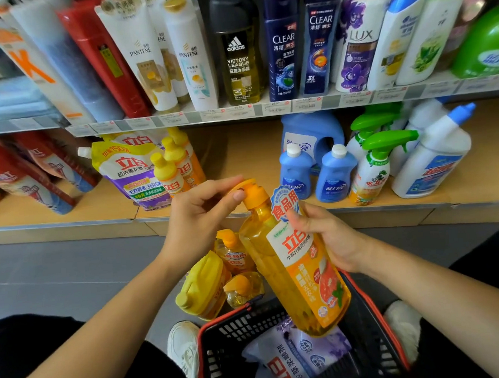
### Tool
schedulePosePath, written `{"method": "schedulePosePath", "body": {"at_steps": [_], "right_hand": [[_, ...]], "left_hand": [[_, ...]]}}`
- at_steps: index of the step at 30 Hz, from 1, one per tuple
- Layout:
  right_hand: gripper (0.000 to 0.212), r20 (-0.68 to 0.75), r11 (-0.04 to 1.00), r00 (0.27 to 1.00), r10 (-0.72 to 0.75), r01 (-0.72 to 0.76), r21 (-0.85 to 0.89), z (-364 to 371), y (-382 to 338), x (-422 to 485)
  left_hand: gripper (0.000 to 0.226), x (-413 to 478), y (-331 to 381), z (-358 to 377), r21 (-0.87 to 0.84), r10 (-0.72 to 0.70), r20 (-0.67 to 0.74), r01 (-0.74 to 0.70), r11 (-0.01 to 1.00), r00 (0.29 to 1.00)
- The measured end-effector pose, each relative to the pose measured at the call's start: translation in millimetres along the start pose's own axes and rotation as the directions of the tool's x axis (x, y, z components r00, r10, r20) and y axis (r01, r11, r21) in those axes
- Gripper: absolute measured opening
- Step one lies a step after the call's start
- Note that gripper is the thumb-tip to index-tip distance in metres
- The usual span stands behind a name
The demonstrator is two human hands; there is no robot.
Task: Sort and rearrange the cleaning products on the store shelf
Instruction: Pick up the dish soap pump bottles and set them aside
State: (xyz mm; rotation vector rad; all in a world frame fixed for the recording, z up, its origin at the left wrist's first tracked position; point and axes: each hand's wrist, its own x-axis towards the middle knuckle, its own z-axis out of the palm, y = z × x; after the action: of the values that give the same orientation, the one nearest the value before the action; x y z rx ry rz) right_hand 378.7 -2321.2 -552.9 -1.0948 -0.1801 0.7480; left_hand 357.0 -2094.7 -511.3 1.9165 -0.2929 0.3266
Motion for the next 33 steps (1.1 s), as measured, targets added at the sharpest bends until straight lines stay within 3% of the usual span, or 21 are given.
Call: {"method": "schedulePosePath", "body": {"at_steps": [7, 18, 23, 28, 33], "right_hand": [[0.053, -0.017, 0.993, 1.0, -0.008, 0.01, 0.12, -4, -6, 5], [0.046, -0.013, 0.998, 0.998, -0.055, 0.055, -0.012, -6, -7, 1], [0.054, -0.101, 0.987, 0.986, -0.135, 0.125, -0.105, -8, -9, 2], [0.055, -0.227, 0.975, 0.954, -0.197, 0.165, -0.152, -11, -14, 2], [0.052, -0.325, 0.975, 0.92, -0.221, 0.197, -0.106, -11, -23, -1]], "left_hand": [[0.038, 3, 1, -6, -0.325, -0.098, 0.112, 0.13, 0.937, 0.989], [0.031, 3, -4, -6, -0.399, -0.136, 0.042, 0.141, 0.906, 0.99], [0.052, 1, -7, -1, -0.397, -0.146, 0.121, 0.183, 0.899, 0.982], [0.075, -11, -18, 17, -0.264, -0.287, 0.161, 0.321, 0.91, 0.944], [0.073, -30, -33, 37, -0.058, -0.404, 0.42, 0.469, 0.881, 0.812]]}}
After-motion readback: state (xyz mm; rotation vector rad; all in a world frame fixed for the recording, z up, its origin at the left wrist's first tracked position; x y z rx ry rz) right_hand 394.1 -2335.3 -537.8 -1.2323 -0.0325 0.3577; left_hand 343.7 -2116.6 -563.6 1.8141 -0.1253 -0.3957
